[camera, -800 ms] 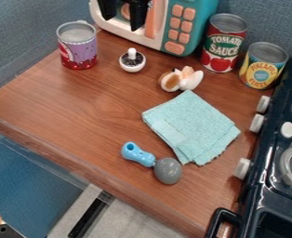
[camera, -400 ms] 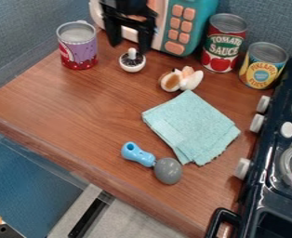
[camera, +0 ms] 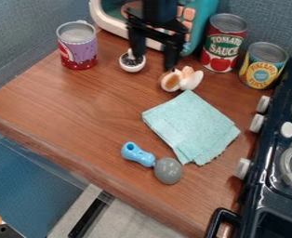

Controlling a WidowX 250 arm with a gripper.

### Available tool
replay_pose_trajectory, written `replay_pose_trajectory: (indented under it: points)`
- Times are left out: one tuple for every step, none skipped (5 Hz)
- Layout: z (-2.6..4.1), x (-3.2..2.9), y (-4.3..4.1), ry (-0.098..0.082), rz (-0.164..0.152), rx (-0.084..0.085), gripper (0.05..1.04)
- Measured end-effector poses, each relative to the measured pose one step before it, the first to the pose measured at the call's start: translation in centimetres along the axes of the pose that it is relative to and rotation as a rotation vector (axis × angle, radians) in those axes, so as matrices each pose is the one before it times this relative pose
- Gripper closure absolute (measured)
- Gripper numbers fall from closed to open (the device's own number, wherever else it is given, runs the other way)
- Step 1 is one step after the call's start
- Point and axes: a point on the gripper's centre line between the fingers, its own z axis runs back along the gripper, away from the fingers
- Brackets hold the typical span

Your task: Take the cloth across the lower left side of the table

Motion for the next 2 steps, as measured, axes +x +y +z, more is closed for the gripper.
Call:
replay_pose_trajectory:
  points:
    - [-0.838, 0.507, -4.48, -0.0327, -0.1245, -0.018, 0.082]
    - [-0.831, 0.095, -2.52, -0.0132, -0.0812, -0.0309, 0.082]
